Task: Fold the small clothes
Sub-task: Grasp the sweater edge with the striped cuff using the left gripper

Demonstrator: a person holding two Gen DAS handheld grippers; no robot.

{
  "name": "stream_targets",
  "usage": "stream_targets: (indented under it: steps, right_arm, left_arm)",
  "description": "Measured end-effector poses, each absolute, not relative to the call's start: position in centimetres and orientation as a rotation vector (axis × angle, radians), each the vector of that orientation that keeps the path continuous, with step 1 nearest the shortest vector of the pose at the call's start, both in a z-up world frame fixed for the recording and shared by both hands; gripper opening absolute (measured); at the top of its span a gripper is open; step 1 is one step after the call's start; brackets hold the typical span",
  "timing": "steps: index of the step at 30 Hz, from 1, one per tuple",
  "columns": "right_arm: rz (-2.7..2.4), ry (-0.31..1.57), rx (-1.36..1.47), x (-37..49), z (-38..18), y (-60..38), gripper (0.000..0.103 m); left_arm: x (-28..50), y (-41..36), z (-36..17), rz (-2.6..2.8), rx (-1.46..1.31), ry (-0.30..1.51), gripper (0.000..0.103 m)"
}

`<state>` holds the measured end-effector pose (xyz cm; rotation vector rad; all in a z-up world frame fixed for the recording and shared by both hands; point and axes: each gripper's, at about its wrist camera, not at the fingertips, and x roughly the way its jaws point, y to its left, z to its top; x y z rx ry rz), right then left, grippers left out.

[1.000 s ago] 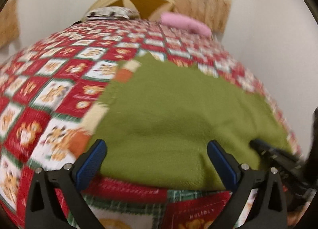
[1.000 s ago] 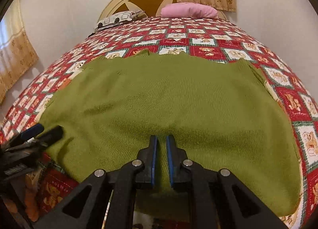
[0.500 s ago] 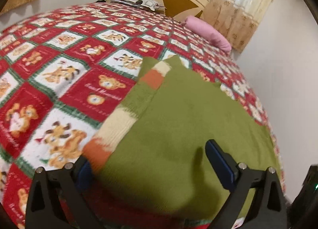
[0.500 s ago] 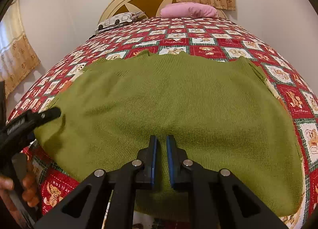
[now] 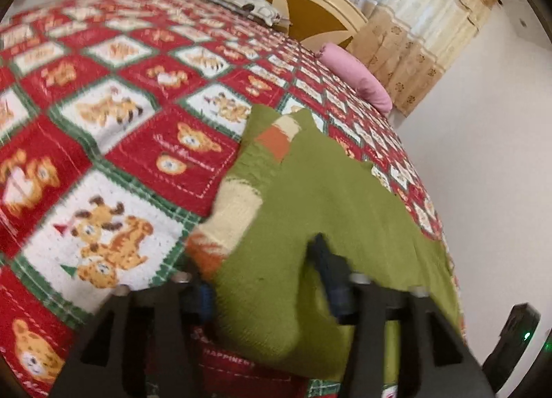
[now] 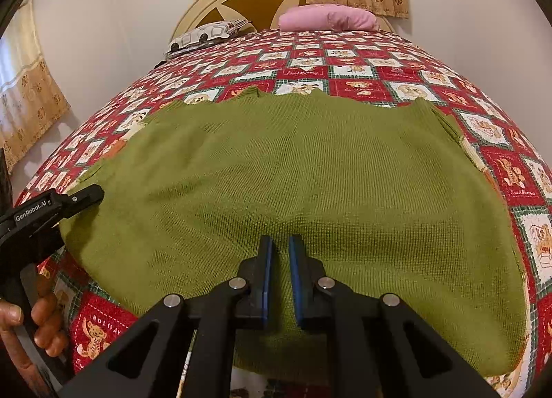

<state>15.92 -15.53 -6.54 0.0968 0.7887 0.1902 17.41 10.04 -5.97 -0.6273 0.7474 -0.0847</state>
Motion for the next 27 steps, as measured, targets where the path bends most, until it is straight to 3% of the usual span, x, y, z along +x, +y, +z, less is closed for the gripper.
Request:
stream_targets:
  steps: [5,6,7,10,19,23,24,25,26,27]
  right_arm:
    - [0.188,0.788,0.092,15.9,-6.5,-15.5,0.01]
    - [0.188,0.788,0.092,16.0,-6.6,-15.5,0.01]
    - [0.187,0.788,0.091,16.0,-6.6,-15.5,0.01]
    - [0.185,0.789,0.085,15.9,-6.6,-15.4,0.01]
    - [0.16,0.81,0.036,16.3,-6.2,-14.7,0.01]
    - [0.235,0.745,0.055,17.0,-3.2,-13.6,0.011]
    - [0.263,0.721,0.055,17.7,-1.9,-12.8,0.014]
    - [0.292,0.712,0.058,18.4,-0.9,-12.1,0.028]
    - [0.323,0.711,0.063,19.2,-0.3,-11.3,0.049]
    - [0.363,0.713,0.069,20.4,0.5,-10.1,0.057]
  left_arm:
    - [18.0,9.9,-5.8,-0.07,-0.635,0.739,0.057]
    - [18.1,9.6,-5.7,-0.077,-0.612,0.737,0.051]
    - [18.1,9.4,-5.6,-0.086,-0.598,0.738,0.031]
    - [17.7,9.0,-5.1,-0.093,-0.562,0.716,0.025]
    - [17.6,9.4,-5.8,-0.084,-0.595,0.721,0.024]
    - [17.6,10.1,-6.4,-0.089,-0.654,0.721,0.031]
    - [17.7,10.3,-6.6,-0.091,-0.674,0.723,0.031]
    - [17.7,10.4,-6.7,-0.094,-0.686,0.722,0.031]
    - [17.7,10.5,-6.8,-0.098,-0.698,0.719,0.031]
    - [17.6,10.5,-6.9,-0.099,-0.702,0.718,0.031]
